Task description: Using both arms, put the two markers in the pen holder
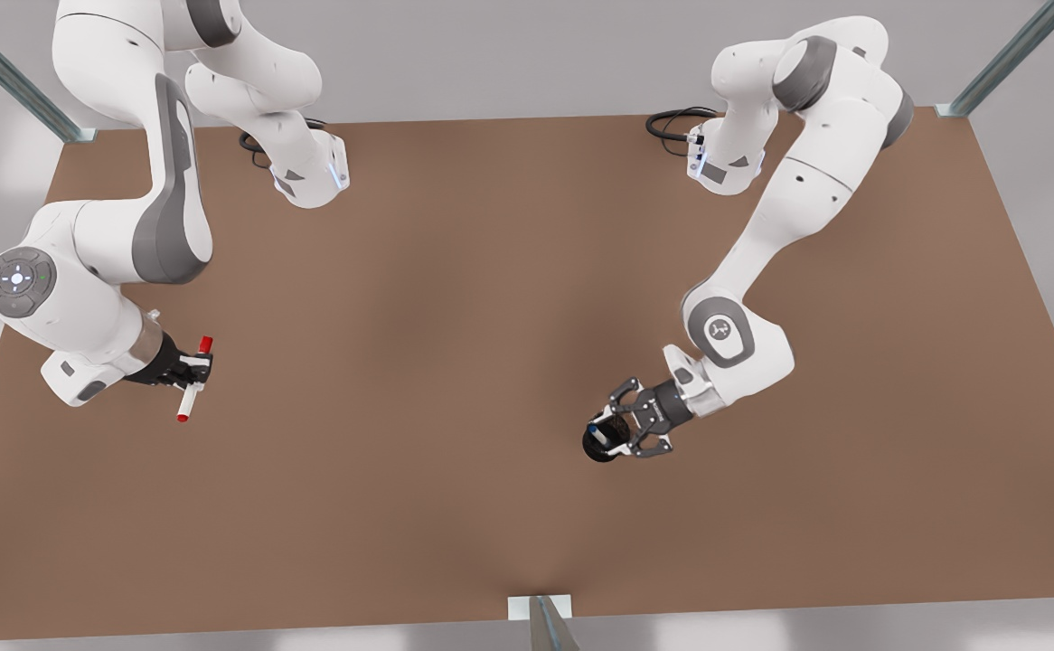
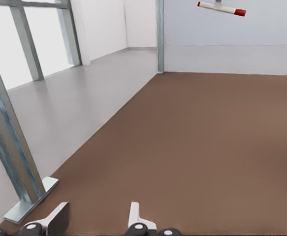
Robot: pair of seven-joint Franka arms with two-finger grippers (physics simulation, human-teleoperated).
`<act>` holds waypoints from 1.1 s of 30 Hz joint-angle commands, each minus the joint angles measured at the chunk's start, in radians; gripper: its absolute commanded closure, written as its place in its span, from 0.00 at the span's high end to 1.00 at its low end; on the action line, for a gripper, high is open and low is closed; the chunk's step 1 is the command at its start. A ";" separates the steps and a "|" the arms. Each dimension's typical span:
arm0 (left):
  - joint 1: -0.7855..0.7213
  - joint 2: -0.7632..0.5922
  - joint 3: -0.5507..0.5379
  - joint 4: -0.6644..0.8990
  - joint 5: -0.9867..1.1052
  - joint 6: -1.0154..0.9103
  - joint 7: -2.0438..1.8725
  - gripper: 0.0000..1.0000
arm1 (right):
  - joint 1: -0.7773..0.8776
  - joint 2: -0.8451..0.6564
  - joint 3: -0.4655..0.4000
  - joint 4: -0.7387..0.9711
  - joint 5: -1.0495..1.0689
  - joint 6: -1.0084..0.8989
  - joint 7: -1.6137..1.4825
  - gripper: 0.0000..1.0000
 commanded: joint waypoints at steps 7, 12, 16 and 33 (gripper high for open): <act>0.278 -0.142 0.050 0.429 1.315 -1.119 -1.571 1.00 | 0.047 0.066 0.172 0.018 0.047 0.460 0.041 0.21; -0.034 -0.448 0.522 0.355 1.276 -1.167 -2.018 1.00 | 0.259 0.314 0.187 0.144 0.041 0.992 0.130 0.21; -0.116 -0.488 0.592 0.272 1.283 -1.122 -2.020 1.00 | 0.383 0.497 0.163 0.447 -0.002 1.079 0.137 0.21; -0.113 -0.441 0.590 0.268 1.355 -1.067 -2.020 1.00 | 0.920 0.874 -0.589 0.702 0.004 1.223 0.548 0.21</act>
